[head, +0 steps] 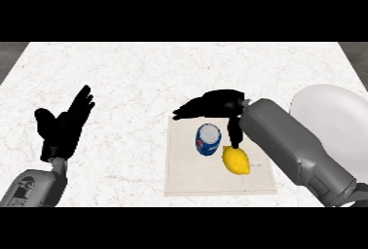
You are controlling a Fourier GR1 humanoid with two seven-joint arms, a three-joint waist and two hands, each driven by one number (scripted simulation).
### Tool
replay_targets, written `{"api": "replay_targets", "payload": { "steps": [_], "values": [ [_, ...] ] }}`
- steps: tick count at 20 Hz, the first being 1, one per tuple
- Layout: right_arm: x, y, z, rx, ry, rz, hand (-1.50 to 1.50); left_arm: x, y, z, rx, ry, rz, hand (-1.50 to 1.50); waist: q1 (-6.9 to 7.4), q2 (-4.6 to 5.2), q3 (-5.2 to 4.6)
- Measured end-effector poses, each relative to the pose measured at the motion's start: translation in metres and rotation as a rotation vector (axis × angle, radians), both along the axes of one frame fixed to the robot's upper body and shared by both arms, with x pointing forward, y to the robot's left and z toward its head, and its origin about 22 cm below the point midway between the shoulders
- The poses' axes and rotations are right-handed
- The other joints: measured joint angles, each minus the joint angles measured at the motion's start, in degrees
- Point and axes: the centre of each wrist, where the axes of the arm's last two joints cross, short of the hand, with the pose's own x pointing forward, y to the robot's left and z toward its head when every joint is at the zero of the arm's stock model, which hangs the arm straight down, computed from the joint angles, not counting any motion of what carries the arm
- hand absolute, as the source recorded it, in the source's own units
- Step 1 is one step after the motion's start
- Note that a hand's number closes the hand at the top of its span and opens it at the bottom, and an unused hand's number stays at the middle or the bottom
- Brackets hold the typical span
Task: Pick the can from the placemat and place it in the plate
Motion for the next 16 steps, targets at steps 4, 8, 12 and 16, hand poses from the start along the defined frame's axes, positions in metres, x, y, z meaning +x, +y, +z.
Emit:
{"api": "replay_targets", "payload": {
  "steps": [4, 8, 12, 16],
  "values": [
    [0.0, 0.006, -0.005, -0.017, -0.017, 0.004, -1.5, -0.001, 0.006, -0.001, 0.001, -0.001, -0.003, 0.0, 0.06, -0.07, -0.04],
    [-0.004, 0.014, -0.011, -0.046, -0.035, 0.023, -1.5, -0.007, 0.009, -0.002, -0.002, 0.004, -0.002, 0.0, 0.07, -0.21, -0.11],
    [-0.006, 0.018, -0.013, -0.097, -0.055, 0.065, 1.5, -0.005, 0.005, -0.003, 0.0, 0.0, 0.002, 0.0, 0.02, -0.29, -0.17],
    [-0.012, 0.021, -0.02, -0.114, -0.085, 0.142, 1.5, -0.006, 0.006, -0.002, 0.003, 0.005, 0.005, 0.0, 0.12, -0.41, -0.25]
  ]
}}
